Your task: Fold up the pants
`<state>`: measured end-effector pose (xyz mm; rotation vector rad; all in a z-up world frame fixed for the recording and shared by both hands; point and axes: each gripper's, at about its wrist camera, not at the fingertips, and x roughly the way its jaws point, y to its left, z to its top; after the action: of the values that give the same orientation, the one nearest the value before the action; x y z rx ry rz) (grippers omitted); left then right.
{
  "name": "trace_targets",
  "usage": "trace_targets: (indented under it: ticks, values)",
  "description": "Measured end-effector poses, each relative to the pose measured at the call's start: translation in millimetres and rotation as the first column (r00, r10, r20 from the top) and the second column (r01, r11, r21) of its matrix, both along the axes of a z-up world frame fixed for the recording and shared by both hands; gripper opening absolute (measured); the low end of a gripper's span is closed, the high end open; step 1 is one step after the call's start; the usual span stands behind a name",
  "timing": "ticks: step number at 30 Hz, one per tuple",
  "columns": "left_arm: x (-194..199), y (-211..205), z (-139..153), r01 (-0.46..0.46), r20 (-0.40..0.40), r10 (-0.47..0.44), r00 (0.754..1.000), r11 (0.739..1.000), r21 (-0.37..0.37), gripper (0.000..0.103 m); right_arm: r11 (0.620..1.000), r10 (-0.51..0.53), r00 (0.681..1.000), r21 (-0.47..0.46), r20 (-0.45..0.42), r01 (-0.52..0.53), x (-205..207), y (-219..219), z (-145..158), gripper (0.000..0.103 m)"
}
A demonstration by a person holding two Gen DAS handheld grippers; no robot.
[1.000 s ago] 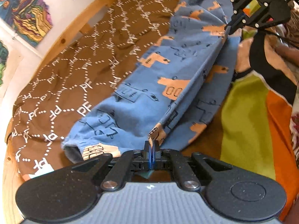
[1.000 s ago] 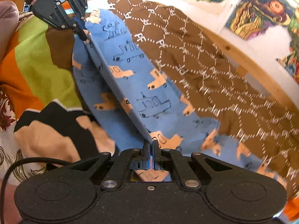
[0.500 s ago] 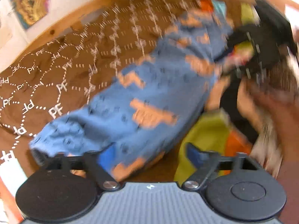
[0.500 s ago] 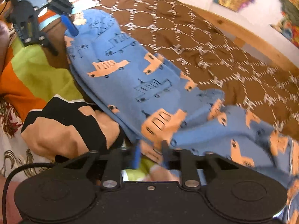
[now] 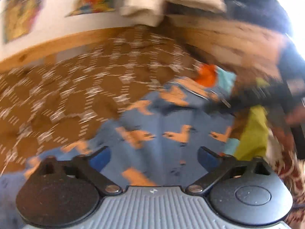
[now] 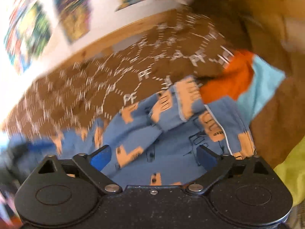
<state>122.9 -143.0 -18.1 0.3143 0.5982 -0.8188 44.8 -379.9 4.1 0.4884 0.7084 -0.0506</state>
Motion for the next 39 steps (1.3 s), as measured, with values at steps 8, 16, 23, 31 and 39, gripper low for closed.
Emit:
trace_targets:
  ticks: [8,16,23,31,39]
  values:
    - [-6,-36,-29,0.108,-0.001,-0.109,0.994,0.983,0.147,0.051,0.985,-0.034,0.999,0.168,-0.004,0.035,25,-33,-4,0.064]
    - [-8,-34,-25,0.126,0.014,-0.131,0.991,0.977,0.173,0.04,0.974,-0.094,0.994,0.2,-0.053,0.103,48,-41,-8,0.043]
    - [-22,-27,-19,0.142,0.046,-0.152,0.987,0.975,0.172,0.04,0.976,-0.119,0.993,0.182,-0.027,0.122,44,-37,5,0.037]
    - [-14,-40,-29,0.116,0.029,-0.127,0.991,0.96,0.256,0.012,0.977,-0.135,0.99,0.162,-0.044,0.141,54,-42,1,0.037]
    - [-4,-30,-20,0.091,-0.047,-0.084,0.995,0.98,0.18,0.001,0.977,-0.164,0.986,0.134,-0.002,0.163,57,-47,10,0.007]
